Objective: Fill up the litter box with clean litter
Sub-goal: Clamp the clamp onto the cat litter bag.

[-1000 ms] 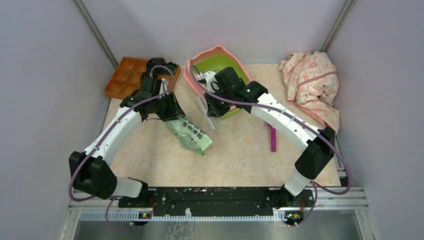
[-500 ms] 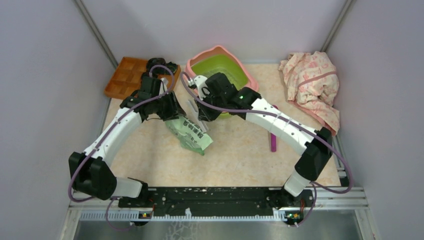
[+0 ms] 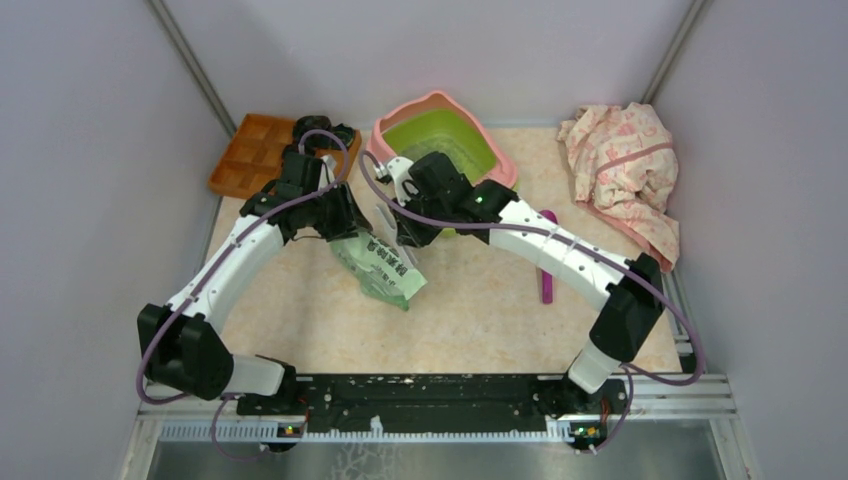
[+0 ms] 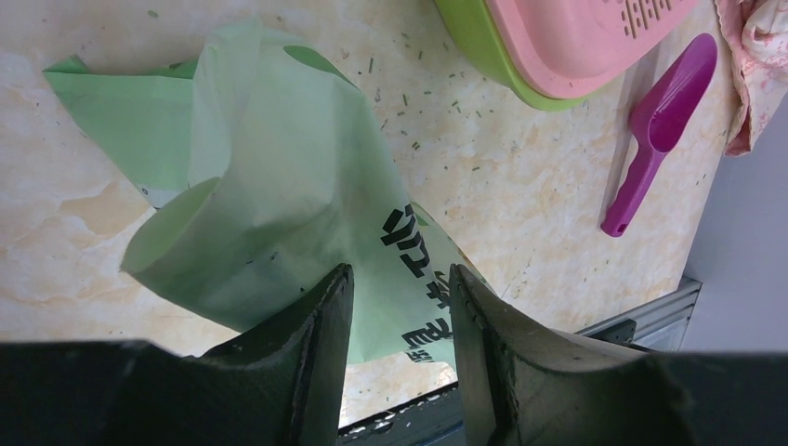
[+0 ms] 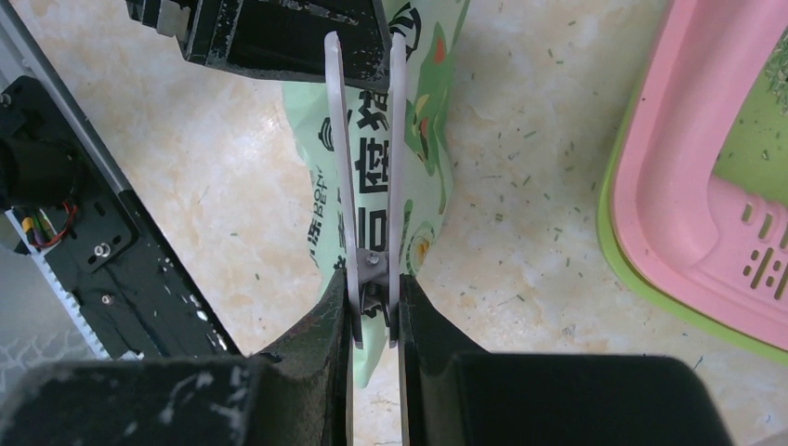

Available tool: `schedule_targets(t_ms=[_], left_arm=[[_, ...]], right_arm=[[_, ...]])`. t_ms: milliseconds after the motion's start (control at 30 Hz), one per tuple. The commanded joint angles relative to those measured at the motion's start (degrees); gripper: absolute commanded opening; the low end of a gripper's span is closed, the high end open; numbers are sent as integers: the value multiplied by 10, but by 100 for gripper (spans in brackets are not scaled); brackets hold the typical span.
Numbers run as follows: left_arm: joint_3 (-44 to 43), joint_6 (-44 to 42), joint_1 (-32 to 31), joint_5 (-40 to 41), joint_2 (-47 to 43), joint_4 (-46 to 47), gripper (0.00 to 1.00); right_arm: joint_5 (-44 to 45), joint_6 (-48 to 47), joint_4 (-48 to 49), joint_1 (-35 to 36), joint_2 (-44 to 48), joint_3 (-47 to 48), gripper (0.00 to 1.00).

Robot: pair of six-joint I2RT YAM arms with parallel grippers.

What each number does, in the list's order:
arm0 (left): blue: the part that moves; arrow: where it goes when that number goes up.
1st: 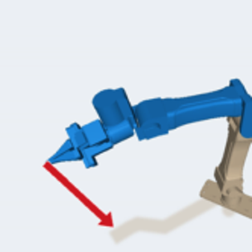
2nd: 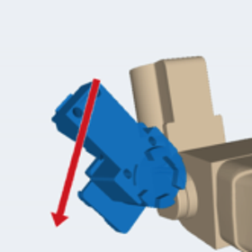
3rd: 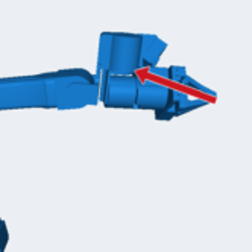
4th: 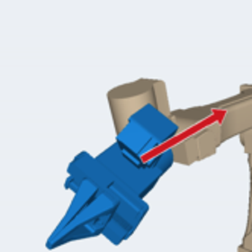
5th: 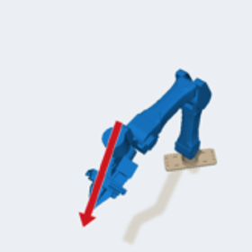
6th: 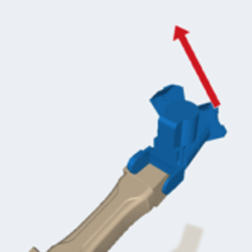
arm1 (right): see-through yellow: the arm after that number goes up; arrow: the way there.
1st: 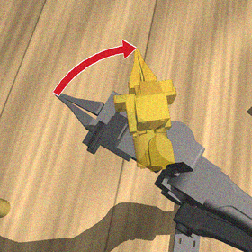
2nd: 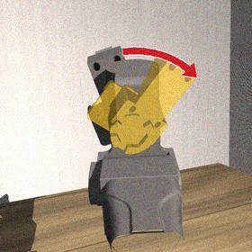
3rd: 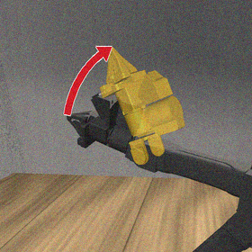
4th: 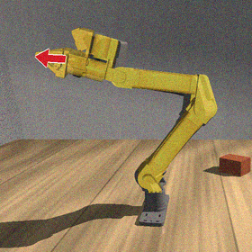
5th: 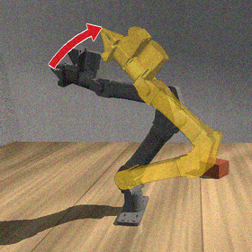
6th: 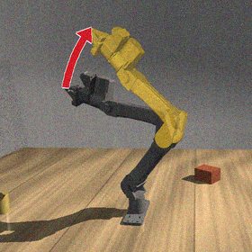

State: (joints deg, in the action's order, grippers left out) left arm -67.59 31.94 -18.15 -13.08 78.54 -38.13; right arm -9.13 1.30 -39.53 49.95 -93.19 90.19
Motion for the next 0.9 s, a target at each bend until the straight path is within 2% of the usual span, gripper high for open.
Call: schedule_targets(t_ms=[0,567,867], left_arm=[[3,-2,2,11,2,7,49],[1,7,2,45,-13,3,49],[-10,19,5,119,-45,1,48]], right_arm=[[-3,4,31,11,7,-3,0],[-6,-9,-56,28,-72,60,0],[1,-42,-147,32,-112,153,0]])
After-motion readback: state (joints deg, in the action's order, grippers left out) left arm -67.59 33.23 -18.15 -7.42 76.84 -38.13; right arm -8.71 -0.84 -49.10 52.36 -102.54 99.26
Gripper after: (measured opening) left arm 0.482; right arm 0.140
